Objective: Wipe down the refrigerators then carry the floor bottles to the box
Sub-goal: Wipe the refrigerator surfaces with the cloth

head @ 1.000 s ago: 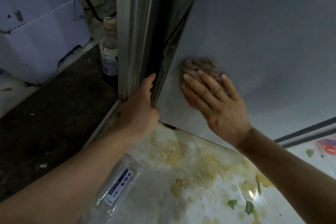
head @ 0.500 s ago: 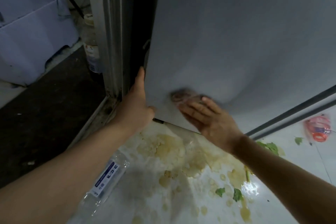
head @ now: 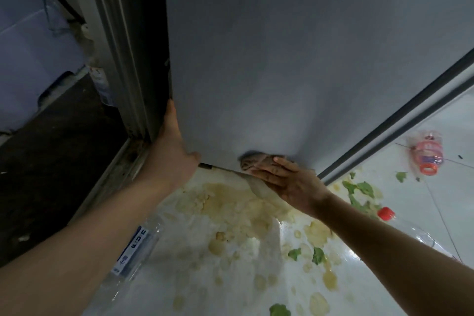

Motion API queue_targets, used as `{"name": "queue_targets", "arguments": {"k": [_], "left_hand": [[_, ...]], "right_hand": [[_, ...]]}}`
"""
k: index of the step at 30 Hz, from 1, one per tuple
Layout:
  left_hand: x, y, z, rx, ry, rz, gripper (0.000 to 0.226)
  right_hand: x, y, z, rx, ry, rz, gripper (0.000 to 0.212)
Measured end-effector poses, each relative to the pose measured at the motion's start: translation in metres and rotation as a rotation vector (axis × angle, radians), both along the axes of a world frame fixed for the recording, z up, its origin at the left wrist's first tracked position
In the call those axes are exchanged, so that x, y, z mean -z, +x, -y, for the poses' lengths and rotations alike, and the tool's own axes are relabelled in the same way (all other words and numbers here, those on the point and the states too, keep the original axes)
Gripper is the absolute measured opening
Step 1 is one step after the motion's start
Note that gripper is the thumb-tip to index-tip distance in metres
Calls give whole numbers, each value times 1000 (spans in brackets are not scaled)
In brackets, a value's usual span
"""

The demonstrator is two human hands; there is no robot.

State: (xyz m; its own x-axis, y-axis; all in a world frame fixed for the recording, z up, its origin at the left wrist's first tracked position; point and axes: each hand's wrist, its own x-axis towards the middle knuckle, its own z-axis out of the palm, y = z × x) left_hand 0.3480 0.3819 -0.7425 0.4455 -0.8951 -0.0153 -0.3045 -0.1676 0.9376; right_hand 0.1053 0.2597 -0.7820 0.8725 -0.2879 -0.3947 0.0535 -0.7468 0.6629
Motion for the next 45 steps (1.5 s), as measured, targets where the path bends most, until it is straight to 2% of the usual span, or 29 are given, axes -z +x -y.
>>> {"name": "queue_targets", "arguments": {"k": [2, 5, 7, 9, 11, 13, 16, 18, 20, 23, 26, 29, 33, 38, 42, 45], "left_hand": [[1, -13, -4, 3, 33, 146, 96], [1, -34, -7, -30, 40, 602, 96], [-3, -43, -1, 51, -63, 843, 97], [-3, -49, 8, 139, -109, 995, 96], [0, -53, 14, 189, -82, 1075, 93], [5, -55, 17, 193, -38, 1120, 92], [9, -54, 18, 189, 1, 1172, 95], [10, -51, 18, 194, 10, 1206, 96], [10, -47, 18, 195, 23, 1242, 98], [10, -45, 18, 189, 33, 1258, 101], [11, -47, 19, 172, 19, 1255, 102], [13, -55, 20, 144, 17, 1221, 103], [19, -59, 22, 127, -8, 1207, 103], [27, -54, 24, 112, -55, 1235, 105], [31, -54, 24, 118, -70, 1234, 105], [31, -53, 24, 116, -87, 1224, 104]], "right_hand": [[-21, -13, 5, -44, -60, 204, 74], [-55, -49, 19, -105, -123, 630, 63], [-67, -65, 24, -91, -141, 718, 52], [-60, -62, 23, -31, -144, 727, 56], [-38, -58, 20, 50, -147, 656, 74], [-14, -55, 18, 91, -124, 395, 87], [16, -59, 15, 116, -124, -79, 87], [19, -62, 14, 116, -126, -136, 88], [5, -67, 16, 55, -97, 26, 80], [-37, -88, 26, -146, -173, 509, 56], [-82, -103, 38, -205, -253, 915, 46], [-87, -101, 44, -189, -267, 1053, 33], [-41, -105, 42, -162, -216, 916, 31], [30, -113, 28, -1, -89, 419, 56], [52, -94, 14, 161, 4, 85, 61], [39, -89, 12, 165, 5, 88, 61]]}}
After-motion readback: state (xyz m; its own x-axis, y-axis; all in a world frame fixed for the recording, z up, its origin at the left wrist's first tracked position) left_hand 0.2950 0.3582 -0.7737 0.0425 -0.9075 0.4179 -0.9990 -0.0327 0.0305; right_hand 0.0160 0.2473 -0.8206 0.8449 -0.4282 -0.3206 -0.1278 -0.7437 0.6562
